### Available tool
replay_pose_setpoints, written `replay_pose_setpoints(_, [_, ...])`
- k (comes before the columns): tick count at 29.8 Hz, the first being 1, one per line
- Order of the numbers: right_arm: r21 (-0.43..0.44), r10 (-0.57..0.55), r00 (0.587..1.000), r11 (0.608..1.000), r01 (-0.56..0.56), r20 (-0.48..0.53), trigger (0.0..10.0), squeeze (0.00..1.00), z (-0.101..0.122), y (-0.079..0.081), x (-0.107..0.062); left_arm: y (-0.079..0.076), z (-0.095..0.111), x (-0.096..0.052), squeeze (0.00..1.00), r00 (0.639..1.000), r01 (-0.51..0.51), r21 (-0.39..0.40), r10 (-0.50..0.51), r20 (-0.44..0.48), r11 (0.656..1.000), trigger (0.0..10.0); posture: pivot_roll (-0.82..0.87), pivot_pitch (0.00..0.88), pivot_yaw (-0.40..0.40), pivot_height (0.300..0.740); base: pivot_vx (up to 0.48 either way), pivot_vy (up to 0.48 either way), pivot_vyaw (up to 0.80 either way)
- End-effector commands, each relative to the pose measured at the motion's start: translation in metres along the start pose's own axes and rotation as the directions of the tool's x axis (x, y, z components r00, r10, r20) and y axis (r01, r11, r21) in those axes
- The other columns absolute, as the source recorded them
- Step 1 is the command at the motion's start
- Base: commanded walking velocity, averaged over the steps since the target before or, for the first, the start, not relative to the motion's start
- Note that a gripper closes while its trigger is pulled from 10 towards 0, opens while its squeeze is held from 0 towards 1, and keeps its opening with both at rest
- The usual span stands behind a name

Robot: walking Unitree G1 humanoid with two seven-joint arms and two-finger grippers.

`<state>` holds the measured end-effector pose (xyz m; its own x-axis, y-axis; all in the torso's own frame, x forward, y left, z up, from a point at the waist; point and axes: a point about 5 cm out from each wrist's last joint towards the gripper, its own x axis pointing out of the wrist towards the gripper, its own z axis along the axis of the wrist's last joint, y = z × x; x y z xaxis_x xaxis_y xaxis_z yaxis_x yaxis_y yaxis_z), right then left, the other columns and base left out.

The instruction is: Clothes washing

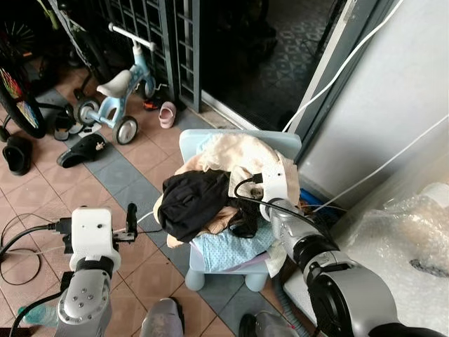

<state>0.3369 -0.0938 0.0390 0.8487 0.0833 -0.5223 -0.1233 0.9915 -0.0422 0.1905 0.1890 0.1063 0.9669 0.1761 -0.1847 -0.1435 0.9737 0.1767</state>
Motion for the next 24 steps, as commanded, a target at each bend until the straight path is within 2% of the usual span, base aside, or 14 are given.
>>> replay_pose_setpoints(1, [0.022,0.025,0.999,0.999,-0.025,-0.028,0.0,0.00,-0.005,0.007,0.000,0.000,0.002,-0.003,0.00,1.000,-0.003,0.006,0.003,-0.003,1.000,10.0,0.25,0.185,-0.059,0.740,0.000,0.000,0.00])
replay_pose_setpoints(5, [0.039,0.029,0.999,0.999,-0.028,-0.038,0.0,0.00,-0.008,0.007,0.000,0.003,0.002,-0.003,0.00,1.000,-0.009,0.031,0.009,-0.011,0.999,10.0,0.25,0.182,-0.065,0.740,0.000,0.000,0.00])
replay_pose_setpoints(10, [0.045,0.026,0.999,0.999,-0.025,-0.041,0.0,0.00,-0.009,0.004,0.000,0.006,0.001,-0.002,0.00,0.999,-0.029,0.019,0.030,-0.020,0.999,10.0,0.25,0.179,-0.071,0.740,0.000,0.000,0.00])
replay_pose_setpoints(24, [0.118,0.039,0.999,0.992,-0.039,-0.002,0.0,0.00,0.006,0.004,0.002,0.003,0.002,0.006,0.00,0.999,-0.034,0.017,0.034,-0.012,0.999,10.0,0.25,0.134,-0.078,0.740,0.000,0.000,0.00])
